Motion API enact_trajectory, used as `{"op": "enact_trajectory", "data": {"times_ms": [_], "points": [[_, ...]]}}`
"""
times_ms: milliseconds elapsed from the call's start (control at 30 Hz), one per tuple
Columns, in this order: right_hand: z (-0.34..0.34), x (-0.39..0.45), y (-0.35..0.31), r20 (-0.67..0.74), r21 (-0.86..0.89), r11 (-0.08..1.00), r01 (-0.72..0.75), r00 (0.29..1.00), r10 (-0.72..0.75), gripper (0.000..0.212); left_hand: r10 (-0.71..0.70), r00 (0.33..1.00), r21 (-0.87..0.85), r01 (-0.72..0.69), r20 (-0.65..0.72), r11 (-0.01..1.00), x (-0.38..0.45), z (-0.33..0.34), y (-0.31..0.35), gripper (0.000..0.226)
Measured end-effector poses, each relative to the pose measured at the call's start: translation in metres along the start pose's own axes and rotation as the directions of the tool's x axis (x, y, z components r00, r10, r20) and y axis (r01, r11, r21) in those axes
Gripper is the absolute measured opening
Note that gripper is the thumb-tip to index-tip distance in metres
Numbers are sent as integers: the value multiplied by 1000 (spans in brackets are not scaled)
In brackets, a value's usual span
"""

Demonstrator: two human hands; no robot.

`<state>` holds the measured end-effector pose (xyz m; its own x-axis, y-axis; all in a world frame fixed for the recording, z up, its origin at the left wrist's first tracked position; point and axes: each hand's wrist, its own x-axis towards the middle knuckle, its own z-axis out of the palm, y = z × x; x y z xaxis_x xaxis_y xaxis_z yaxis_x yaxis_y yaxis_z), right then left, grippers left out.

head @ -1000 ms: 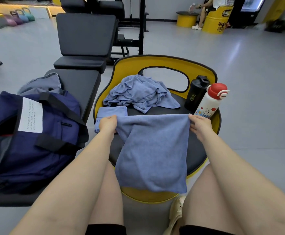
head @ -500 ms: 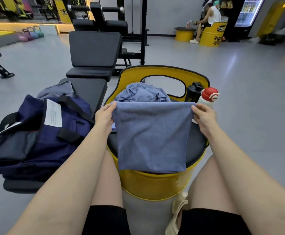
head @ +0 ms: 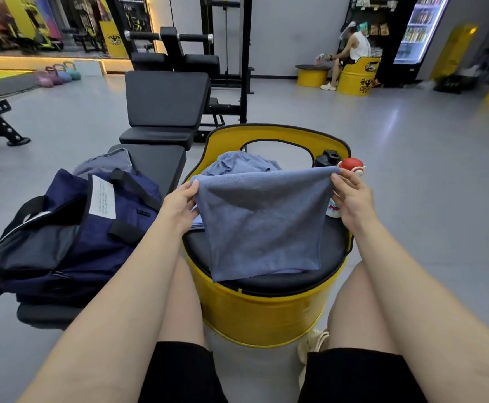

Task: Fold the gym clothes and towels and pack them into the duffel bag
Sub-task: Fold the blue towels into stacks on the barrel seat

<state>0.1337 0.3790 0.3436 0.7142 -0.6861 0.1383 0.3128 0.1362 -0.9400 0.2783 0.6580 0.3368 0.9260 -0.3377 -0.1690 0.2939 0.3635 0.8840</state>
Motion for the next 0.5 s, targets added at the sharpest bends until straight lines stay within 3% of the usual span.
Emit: {"op": "enact_trajectory", "data": {"times_ms": [133,333,500], "points": [[-2,0,5,61,-21,996,-88,994,89,7,-34,999,50,32,40,998,-3,-2,3,27],[-13,5,15,-66,-187,942,-280,960,272,9,24,999,107,-27,32,994,0,-7,2,33],[-17,3,15,-94,-192,842,-504,863,496,21,37,999,113,-40,29,993,1,-6,0,30]]}}
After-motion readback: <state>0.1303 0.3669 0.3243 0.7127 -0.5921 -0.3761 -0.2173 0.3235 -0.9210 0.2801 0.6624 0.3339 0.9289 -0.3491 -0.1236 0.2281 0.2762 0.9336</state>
